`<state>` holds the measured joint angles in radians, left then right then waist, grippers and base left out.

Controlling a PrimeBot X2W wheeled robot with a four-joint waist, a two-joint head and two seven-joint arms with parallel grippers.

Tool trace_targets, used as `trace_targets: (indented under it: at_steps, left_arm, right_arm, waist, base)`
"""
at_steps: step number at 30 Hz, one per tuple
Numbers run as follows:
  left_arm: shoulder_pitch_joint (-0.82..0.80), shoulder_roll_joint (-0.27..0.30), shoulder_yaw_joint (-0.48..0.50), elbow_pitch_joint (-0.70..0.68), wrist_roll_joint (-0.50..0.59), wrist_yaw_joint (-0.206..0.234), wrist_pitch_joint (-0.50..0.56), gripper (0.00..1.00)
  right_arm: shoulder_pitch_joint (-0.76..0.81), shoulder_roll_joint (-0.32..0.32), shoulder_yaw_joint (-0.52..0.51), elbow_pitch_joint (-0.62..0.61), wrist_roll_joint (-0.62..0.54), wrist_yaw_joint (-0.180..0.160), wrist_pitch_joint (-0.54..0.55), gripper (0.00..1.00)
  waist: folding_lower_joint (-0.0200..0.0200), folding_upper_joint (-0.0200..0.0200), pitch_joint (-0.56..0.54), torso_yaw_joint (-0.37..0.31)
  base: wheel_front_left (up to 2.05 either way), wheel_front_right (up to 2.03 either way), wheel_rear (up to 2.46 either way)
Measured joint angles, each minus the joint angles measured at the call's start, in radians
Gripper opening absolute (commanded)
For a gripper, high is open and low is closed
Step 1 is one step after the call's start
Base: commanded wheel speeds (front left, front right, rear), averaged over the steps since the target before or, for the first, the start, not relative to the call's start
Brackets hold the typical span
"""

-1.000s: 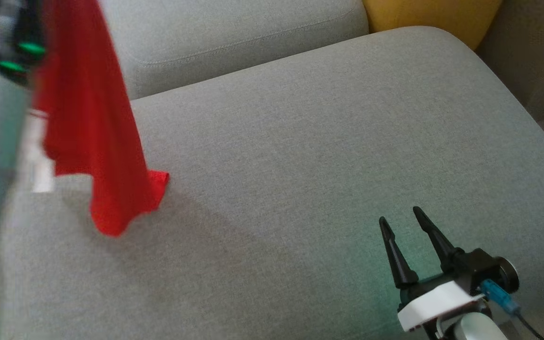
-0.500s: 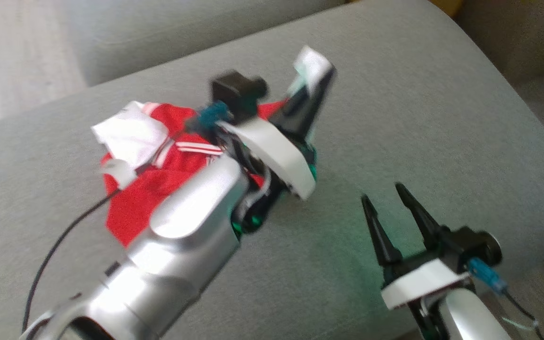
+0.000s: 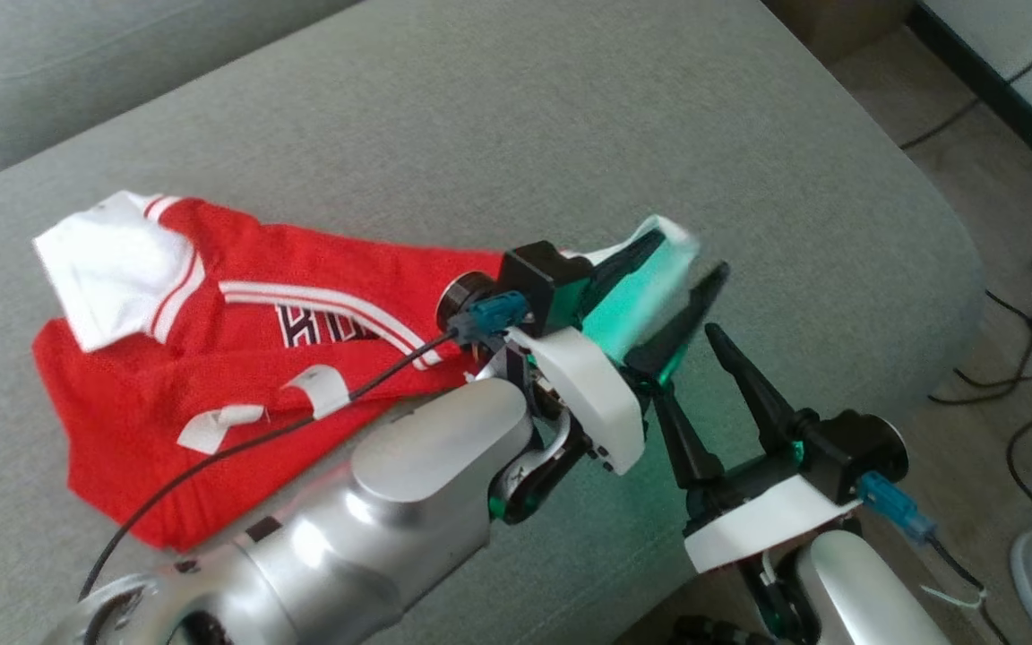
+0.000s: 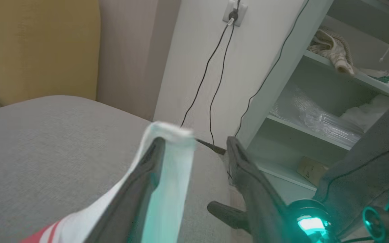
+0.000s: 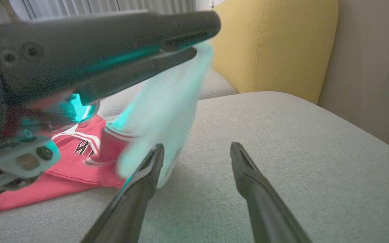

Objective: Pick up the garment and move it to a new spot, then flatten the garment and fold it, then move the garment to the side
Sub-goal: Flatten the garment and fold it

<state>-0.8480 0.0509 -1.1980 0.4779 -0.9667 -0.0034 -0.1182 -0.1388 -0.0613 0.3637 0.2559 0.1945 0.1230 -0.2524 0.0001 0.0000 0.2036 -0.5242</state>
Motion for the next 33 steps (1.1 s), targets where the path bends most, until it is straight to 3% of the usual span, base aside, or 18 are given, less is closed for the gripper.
trace_targets:
  at_steps: [6,13,18,23,33]
  left_arm:
    - [-0.031,0.0,-0.06,0.009,-0.009,0.025,-0.046,1.0]
    - [-0.012,0.009,-0.058,0.024,0.001,0.077,-0.104,1.0]
    - [0.094,0.107,0.016,-0.024,0.035,0.167,-0.131,1.0]
    - [0.258,0.211,0.15,-0.112,0.117,0.255,-0.131,1.0]
    - [0.423,0.284,0.269,-0.082,0.157,0.291,-0.131,1.0]
  right_arm:
    - [0.002,0.001,-0.016,-0.006,0.007,0.0,0.0,1.0]
    - [0.012,0.001,-0.069,-0.024,-0.037,0.0,0.0,1.0]
    - [0.061,-0.003,-0.108,-0.04,-0.065,0.0,0.0,1.0]
    - [0.096,-0.024,-0.139,-0.047,-0.074,0.0,0.0,1.0]
    - [0.111,-0.04,-0.128,-0.048,-0.081,0.0,0.0,1.0]
  waist:
    - [-0.0002,0.0,-0.003,0.016]
    - [-0.0001,0.0,-0.028,0.08]
    - [-0.0001,0.0,-0.054,0.14]
    - [-0.0002,0.0,-0.08,0.204]
    - [-0.0003,0.0,-0.099,0.279]
  base:
    - [0.0,0.0,0.0]
    - [0.0,0.0,0.0]
    - [0.0,0.0,0.0]
    - [0.0,0.0,0.0]
    - [0.0,0.0,0.0]
